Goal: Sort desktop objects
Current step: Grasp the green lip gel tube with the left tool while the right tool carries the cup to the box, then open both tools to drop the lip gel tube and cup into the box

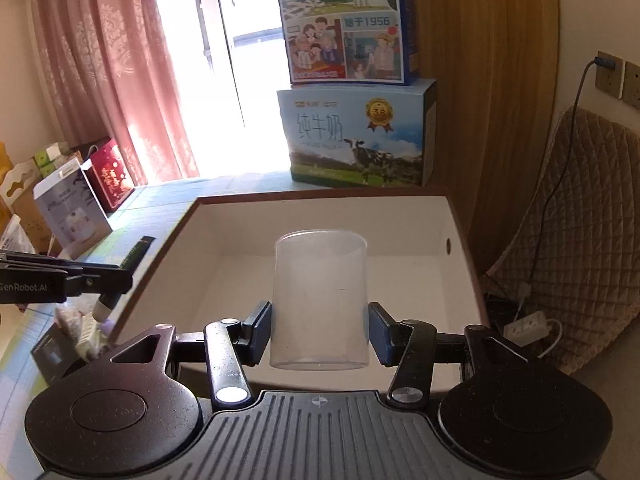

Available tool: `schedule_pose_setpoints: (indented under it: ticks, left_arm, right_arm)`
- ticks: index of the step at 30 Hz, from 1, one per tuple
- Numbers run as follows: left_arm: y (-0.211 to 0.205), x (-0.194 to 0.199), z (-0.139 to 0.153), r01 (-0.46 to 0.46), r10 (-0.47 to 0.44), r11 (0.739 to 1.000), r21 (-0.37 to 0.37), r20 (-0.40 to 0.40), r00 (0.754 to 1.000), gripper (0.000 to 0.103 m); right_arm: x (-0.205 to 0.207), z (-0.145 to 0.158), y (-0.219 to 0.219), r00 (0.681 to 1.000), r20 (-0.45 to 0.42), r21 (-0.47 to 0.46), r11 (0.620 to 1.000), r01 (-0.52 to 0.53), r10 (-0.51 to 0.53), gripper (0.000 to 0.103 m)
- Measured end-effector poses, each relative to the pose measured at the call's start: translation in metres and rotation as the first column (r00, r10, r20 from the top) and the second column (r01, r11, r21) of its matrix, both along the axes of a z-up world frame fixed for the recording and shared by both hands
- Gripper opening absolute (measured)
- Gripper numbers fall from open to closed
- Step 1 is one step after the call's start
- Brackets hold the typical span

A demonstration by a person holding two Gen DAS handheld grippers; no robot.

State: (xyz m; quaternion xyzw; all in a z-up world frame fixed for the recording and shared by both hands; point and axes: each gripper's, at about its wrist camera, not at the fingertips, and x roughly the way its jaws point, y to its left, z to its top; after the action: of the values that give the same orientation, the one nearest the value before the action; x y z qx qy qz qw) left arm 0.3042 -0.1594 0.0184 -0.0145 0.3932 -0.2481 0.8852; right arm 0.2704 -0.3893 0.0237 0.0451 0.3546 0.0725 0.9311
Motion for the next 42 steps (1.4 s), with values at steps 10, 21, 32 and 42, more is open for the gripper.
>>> schedule_pose_setpoints:
  ticks: [10,21,32,42]
  left_arm:
    - [-0.067,0.051,-0.055,-0.002,0.011,0.999,0.048,-0.179,0.984,0.013]
    - [-0.099,0.078,-0.090,-0.014,0.044,0.993,0.117,-0.256,0.966,0.013]
    - [-0.106,0.090,-0.106,-0.018,0.070,0.985,0.174,-0.300,0.951,0.013]
    - [-0.099,0.090,-0.103,-0.024,0.075,0.986,0.167,-0.306,0.949,0.024]
  right_arm:
    - [0.061,-0.044,-0.029,0.987,-0.159,-0.038,0.999,-0.032,0.025,0.048]
    - [0.097,-0.078,-0.036,0.953,-0.295,-0.037,0.996,-0.084,0.070,0.048]
    - [0.116,-0.088,-0.035,0.927,-0.368,-0.017,0.997,-0.081,0.069,0.048]
    - [0.114,-0.088,-0.040,0.931,-0.363,-0.003,0.999,-0.036,0.033,0.066]
